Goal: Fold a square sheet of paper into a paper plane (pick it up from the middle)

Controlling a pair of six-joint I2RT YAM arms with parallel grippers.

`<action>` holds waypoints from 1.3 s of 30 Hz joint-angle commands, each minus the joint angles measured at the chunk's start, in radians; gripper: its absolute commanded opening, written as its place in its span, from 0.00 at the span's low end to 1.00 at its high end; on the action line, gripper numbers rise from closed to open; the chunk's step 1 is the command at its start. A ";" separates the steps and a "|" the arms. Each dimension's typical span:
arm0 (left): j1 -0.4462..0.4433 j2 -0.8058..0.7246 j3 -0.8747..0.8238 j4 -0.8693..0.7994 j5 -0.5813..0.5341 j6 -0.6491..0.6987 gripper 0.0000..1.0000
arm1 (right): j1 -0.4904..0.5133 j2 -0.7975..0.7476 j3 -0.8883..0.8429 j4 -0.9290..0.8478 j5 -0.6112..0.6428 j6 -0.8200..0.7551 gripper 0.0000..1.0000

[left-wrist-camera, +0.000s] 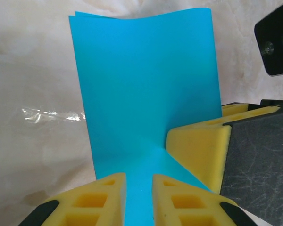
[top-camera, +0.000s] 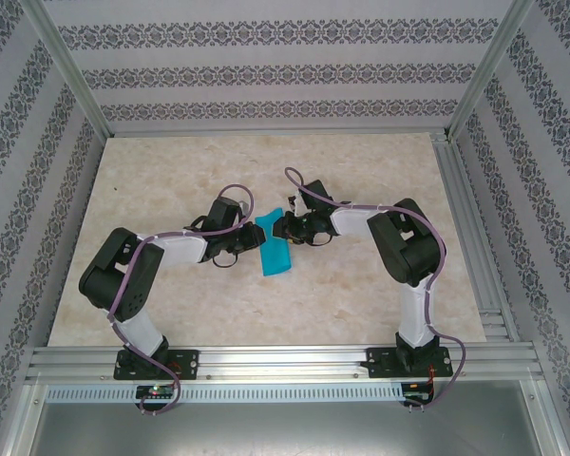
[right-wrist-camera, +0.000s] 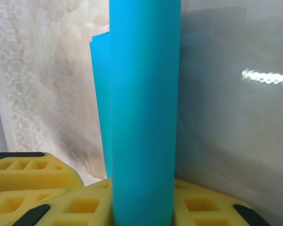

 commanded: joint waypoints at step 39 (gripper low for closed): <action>-0.014 -0.048 -0.026 0.090 -0.099 -0.045 0.21 | -0.008 0.140 -0.044 -0.121 0.369 0.022 0.24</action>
